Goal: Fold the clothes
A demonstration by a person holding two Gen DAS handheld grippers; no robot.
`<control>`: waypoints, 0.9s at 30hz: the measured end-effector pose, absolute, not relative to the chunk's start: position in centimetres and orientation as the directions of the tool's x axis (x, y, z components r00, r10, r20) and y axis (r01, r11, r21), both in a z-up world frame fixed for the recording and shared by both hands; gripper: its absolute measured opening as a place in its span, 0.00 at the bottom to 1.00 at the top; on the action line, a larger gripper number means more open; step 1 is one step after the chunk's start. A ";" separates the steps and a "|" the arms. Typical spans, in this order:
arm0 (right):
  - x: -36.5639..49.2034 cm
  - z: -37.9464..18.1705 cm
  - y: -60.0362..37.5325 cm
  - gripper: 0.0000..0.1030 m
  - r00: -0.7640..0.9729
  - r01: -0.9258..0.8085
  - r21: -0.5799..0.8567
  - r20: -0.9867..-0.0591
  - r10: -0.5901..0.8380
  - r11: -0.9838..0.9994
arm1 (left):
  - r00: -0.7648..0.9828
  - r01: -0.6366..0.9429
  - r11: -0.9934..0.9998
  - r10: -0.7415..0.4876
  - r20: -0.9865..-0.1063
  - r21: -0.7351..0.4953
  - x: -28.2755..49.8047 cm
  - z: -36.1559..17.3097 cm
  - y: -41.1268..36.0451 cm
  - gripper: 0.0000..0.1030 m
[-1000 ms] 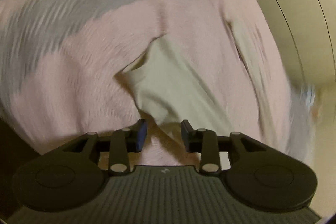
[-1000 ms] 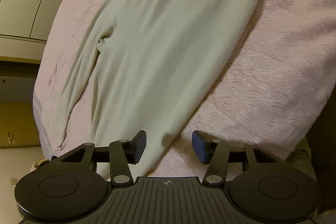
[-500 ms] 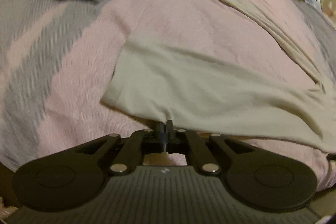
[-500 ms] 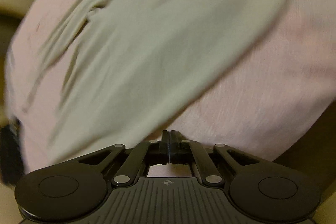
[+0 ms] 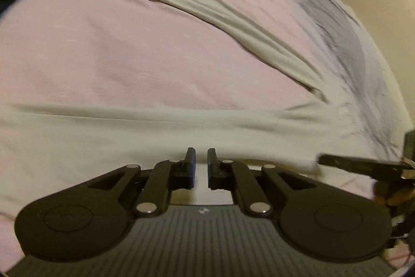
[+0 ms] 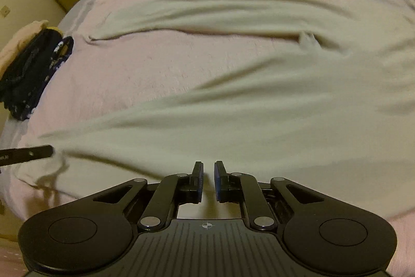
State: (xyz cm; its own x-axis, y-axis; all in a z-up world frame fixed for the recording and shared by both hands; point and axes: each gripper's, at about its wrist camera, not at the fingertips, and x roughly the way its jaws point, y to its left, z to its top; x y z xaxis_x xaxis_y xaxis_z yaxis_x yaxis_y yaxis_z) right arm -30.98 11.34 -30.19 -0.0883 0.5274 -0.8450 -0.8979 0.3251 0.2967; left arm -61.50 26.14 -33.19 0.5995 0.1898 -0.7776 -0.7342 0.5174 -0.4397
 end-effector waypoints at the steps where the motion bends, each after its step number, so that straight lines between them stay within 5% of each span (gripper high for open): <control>1: -31.0 -30.1 11.8 0.10 -0.073 -0.909 0.278 -0.841 0.535 0.312 | 0.604 -0.729 0.524 0.189 -0.774 -0.440 -60.9 -33.2 25.9 0.04; 3: -31.0 -30.1 12.9 0.18 -0.030 -0.950 0.191 -0.845 0.535 0.248 | 0.596 -0.730 0.540 0.200 -0.778 -0.420 -60.3 -33.0 25.8 0.04; 4: -31.0 -30.1 13.4 0.36 -0.009 -0.965 0.147 -0.845 0.535 0.216 | 0.585 -0.732 0.557 0.216 -0.782 -0.393 -60.2 -33.0 26.0 0.04; 6: -31.1 -29.9 14.1 0.51 0.031 -0.996 0.021 -0.838 0.546 0.088 | 0.557 -0.710 0.631 0.231 -0.798 -0.313 -59.5 -33.0 26.7 0.04; 11: -31.8 -30.4 15.1 0.51 0.010 -0.946 -0.184 -0.839 0.544 -0.265 | 0.520 -0.549 0.824 0.206 -0.829 -0.139 -58.1 -33.1 28.6 0.21; 17: -31.7 -33.1 17.2 0.51 -0.059 -0.855 -0.214 -0.866 0.497 -0.473 | 0.485 -0.356 0.932 0.121 -0.866 -0.069 -56.2 -34.6 29.9 0.29; 18: -31.7 -33.3 17.5 0.46 -0.081 -0.852 -0.194 -0.869 0.488 -0.486 | 0.477 -0.343 0.937 0.105 -0.873 -0.074 -56.1 -35.1 30.2 0.24; 19: -31.6 -33.5 17.9 0.21 -0.103 -0.848 -0.174 -0.872 0.479 -0.500 | 0.470 -0.327 0.942 0.087 -0.878 -0.081 -55.9 -35.4 30.4 0.16; 20: -31.6 -33.7 18.2 0.07 -0.122 -0.846 -0.154 -0.875 0.468 -0.510 | 0.468 -0.313 0.945 0.072 -0.881 -0.089 -55.8 -35.7 30.5 0.00; 21: -31.4 -33.8 18.4 0.01 -0.134 -0.847 -0.136 -0.880 0.455 -0.513 | 0.465 -0.306 0.947 0.063 -0.883 -0.094 -55.7 -36.0 30.6 0.00; 27: -30.8 -32.9 18.6 0.00 -0.146 -0.864 -0.131 -0.859 0.491 -0.486 | 0.501 -0.328 0.943 0.117 -0.858 -0.062 -56.2 -35.1 30.7 0.00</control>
